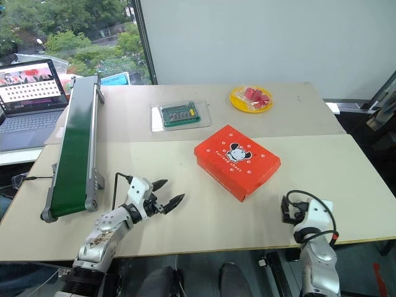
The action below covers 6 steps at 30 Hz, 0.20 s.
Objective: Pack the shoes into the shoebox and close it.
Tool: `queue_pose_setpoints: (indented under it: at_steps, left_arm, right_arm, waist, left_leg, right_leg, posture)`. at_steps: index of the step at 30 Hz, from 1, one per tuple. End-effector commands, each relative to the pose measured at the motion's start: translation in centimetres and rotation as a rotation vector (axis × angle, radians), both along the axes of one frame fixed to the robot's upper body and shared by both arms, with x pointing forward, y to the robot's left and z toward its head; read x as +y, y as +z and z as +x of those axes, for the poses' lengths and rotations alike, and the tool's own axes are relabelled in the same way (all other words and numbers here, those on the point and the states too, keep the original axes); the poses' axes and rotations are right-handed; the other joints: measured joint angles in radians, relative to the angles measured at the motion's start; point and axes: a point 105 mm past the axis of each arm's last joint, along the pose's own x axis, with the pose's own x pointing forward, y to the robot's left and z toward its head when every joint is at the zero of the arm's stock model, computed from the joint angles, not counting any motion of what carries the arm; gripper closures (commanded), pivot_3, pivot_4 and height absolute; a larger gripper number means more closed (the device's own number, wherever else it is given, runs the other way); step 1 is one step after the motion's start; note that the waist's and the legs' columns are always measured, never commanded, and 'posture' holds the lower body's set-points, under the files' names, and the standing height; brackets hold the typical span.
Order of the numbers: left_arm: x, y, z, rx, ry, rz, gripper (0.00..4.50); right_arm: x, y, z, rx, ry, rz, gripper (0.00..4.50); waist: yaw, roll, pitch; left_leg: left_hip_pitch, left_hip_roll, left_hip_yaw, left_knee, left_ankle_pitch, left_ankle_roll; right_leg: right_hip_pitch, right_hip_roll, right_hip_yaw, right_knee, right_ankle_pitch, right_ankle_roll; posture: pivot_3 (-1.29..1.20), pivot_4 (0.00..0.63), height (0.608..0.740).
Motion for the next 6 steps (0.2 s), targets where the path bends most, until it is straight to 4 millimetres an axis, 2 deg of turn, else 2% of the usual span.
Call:
queue_pose_setpoints:
  at_steps: [1,6]
  left_arm:
    - [-0.16,0.24,-0.09,-0.031,-0.005,-0.002,0.0]
    - [-0.06,-0.08,-0.11,-0.025,-0.004,0.007,0.0]
  right_arm:
    - [0.85,1.57,0.56,-0.051,0.041,0.007,0.02]
    - [1.45,1.68,0.72,-0.046,0.067,0.013,0.02]
  waist:
    - [0.002,0.0,0.0]
    - [0.007,0.0,0.0]
  left_leg:
    - [0.0,0.0,0.0,0.0,0.0,0.0]
    - [0.0,0.0,0.0,0.0,0.0,0.0]
  right_leg:
    - [0.0,0.0,0.0,0.0,0.0,0.0]
    - [0.0,0.0,0.0,0.0,0.0,0.0]
  posture:
    - [0.0,0.15,0.74]
    - [0.0,0.15,0.74]
